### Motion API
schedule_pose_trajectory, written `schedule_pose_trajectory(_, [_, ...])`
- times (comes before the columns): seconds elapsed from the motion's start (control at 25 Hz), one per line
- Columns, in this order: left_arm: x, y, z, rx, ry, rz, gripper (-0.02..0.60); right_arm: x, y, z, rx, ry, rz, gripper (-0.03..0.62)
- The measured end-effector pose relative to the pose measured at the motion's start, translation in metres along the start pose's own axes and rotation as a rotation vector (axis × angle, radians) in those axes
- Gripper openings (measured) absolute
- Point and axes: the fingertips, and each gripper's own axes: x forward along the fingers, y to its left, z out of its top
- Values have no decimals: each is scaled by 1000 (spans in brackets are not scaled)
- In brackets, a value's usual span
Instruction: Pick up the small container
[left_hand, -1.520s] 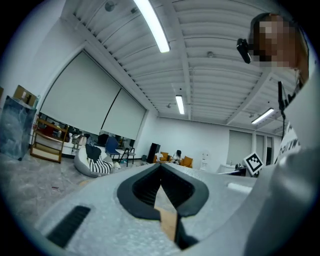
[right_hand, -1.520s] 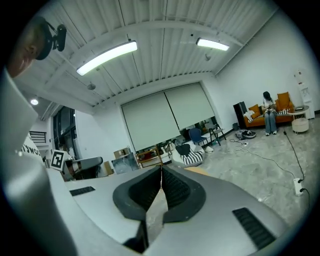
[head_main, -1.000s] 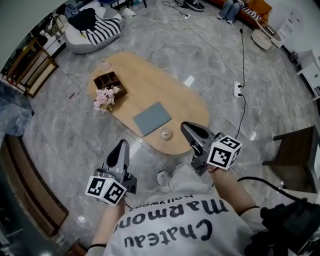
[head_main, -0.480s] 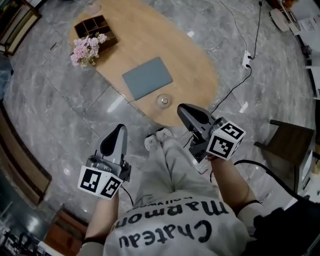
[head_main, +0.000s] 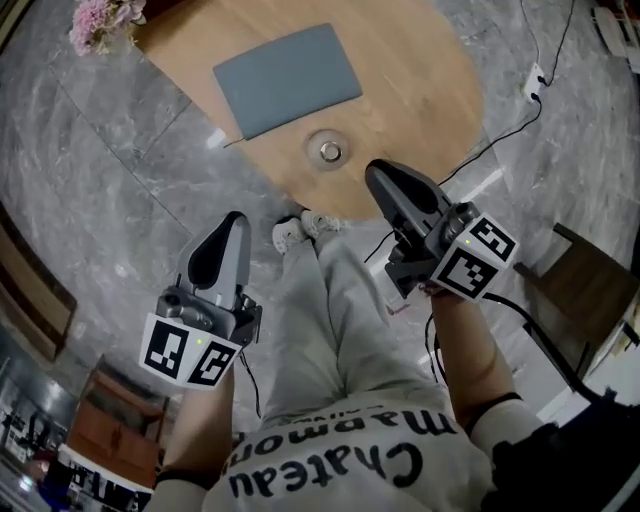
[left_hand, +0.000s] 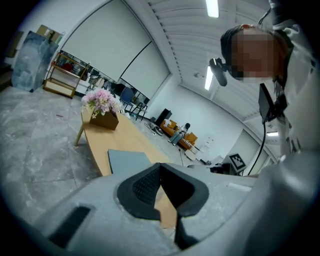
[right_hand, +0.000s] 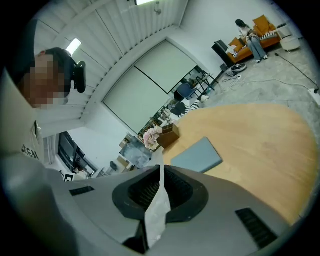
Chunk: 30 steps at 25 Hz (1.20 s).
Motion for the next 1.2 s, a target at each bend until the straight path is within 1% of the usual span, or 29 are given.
schedule_pose_trajectory(0.12, [12, 15, -30, -23, 14, 26, 14, 7, -22, -20, -59, 36, 6, 14])
schedule_pose_trajectory(0.24, [24, 28, -53, -42, 12, 42, 14, 15, -40, -39, -176, 98, 10, 22])
schedule_pose_trajectory(0.28, [28, 31, -59, -42, 8, 43, 14, 18, -44, -45, -215, 125, 15, 41])
schedule_pose_trajectory(0.32, [31, 33, -64, -39, 4, 42, 14, 21, -48, -52, -250, 153, 21, 81])
schedule_pose_trajectory(0.36, [34, 35, -68, -35, -1, 40, 14, 24, -51, -59, -281, 182, 25, 146])
schedule_pose_trajectory(0.4, [36, 38, -71, -31, -6, 39, 14, 28, -53, -64, -312, 207, 26, 182])
schedule_pose_trajectory(0.48, [40, 46, -76, -22, -16, 39, 14, 38, -57, -73, -384, 243, 20, 232])
schedule_pose_trajectory(0.6, [47, 57, -82, -10, -25, 37, 14, 53, -61, -83, -487, 281, 4, 289])
schedule_pose_trajectory(0.68, [49, 61, -85, 4, -32, 33, 14, 62, -62, -86, -542, 279, -7, 311])
schedule_pose_trajectory(0.88, [53, 77, -87, 45, -53, 48, 14, 86, -60, -91, -641, 274, -25, 328])
schedule_pose_trajectory(0.96, [55, 81, -84, 69, -58, 46, 14, 93, -61, -90, -645, 264, -38, 328])
schedule_pose_trajectory(1.08, [56, 83, -80, 107, -74, 36, 14, 103, -61, -88, -628, 237, -32, 328])
schedule_pose_trajectory(1.2, [55, 85, -79, 129, -92, 27, 14, 110, -62, -88, -622, 221, -30, 328])
